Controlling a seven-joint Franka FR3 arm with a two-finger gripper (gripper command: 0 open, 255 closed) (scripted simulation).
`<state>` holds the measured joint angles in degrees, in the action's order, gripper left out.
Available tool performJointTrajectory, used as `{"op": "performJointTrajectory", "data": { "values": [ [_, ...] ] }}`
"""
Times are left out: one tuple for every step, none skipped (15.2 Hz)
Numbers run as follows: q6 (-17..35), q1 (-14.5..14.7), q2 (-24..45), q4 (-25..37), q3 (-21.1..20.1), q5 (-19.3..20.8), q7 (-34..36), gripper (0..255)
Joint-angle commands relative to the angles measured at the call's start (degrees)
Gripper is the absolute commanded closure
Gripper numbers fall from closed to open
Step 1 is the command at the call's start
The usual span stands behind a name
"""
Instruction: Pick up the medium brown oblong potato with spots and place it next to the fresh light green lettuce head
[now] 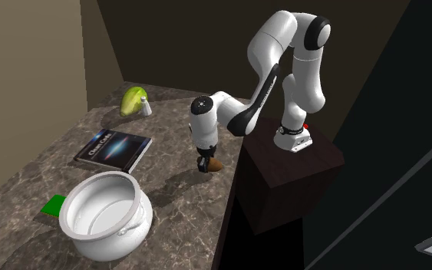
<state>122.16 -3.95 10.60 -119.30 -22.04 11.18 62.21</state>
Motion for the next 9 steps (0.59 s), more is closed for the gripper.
{"op": "performJointTrajectory", "data": {
  "values": [
    [-1.3, 0.0, -0.8, 0.6, -0.1, -0.5, -0.4, 255],
    [-1.9, -0.1, -1.2, 0.8, -0.2, -0.7, -0.6, 255],
    [-2.6, -0.1, -1.6, 1.2, -0.2, -1.0, -0.8, 255],
    [-3.3, -0.2, -2.0, 1.5, -0.3, -1.2, -1.0, 255],
    [-4.0, -0.2, -2.4, 1.8, -0.3, -1.5, -1.2, 255],
    [-4.7, -0.2, -2.8, 2.2, -0.4, -1.7, -1.4, 255],
    [-5.3, -0.3, -3.2, 2.5, -0.4, -1.9, -1.6, 255],
    [-6.0, -0.3, -3.6, 2.9, -0.4, -2.1, -1.8, 255],
    [-6.7, -0.3, -3.9, 3.3, -0.4, -2.3, -2.0, 255]
  ]
}}
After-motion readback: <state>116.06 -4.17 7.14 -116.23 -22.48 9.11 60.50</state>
